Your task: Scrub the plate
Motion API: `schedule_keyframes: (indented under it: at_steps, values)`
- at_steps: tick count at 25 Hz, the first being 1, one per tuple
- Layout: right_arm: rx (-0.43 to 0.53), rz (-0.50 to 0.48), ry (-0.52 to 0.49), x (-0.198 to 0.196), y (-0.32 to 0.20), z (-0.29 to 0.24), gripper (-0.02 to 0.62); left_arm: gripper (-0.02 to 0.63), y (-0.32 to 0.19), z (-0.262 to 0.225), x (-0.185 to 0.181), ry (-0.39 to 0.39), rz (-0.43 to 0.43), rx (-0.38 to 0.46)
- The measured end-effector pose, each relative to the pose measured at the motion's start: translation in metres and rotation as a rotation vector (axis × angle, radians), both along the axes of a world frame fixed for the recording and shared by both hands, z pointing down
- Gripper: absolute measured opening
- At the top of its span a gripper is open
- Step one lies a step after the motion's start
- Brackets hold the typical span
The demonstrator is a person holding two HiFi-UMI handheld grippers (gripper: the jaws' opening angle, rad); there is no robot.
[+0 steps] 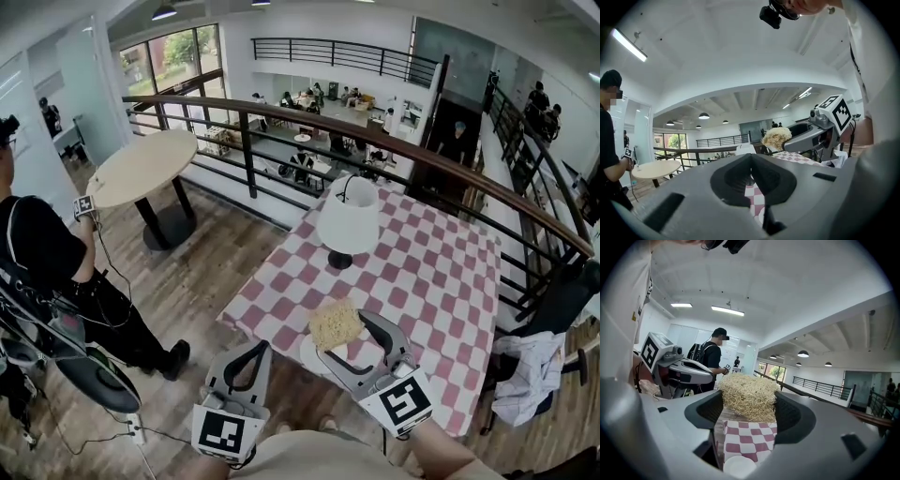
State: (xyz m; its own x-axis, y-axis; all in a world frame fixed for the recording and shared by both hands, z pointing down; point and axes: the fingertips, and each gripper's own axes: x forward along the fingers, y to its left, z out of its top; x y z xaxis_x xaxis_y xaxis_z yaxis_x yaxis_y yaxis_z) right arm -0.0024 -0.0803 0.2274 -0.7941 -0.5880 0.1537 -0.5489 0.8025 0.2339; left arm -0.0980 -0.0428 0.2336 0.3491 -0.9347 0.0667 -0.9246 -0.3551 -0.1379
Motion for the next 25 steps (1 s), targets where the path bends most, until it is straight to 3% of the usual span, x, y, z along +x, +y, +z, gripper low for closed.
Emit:
schedule_keyframes:
  at_steps: [6,20,25]
  values:
    - [-0.074,-0.007,-0.053,0.004,0.006,0.012,0.33,0.014,0.006,0.014,0.003,0.027,0.002,-0.046]
    - [-0.06,-0.006,-0.057,-0.006,0.004,0.009,0.33,0.014,-0.004,0.014,-0.002,-0.036,0.041,-0.04]
    - [-0.059,-0.014,-0.053,-0.009,0.002,0.01,0.33,0.014,-0.005,0.011,-0.003,0.01,0.023,-0.057]
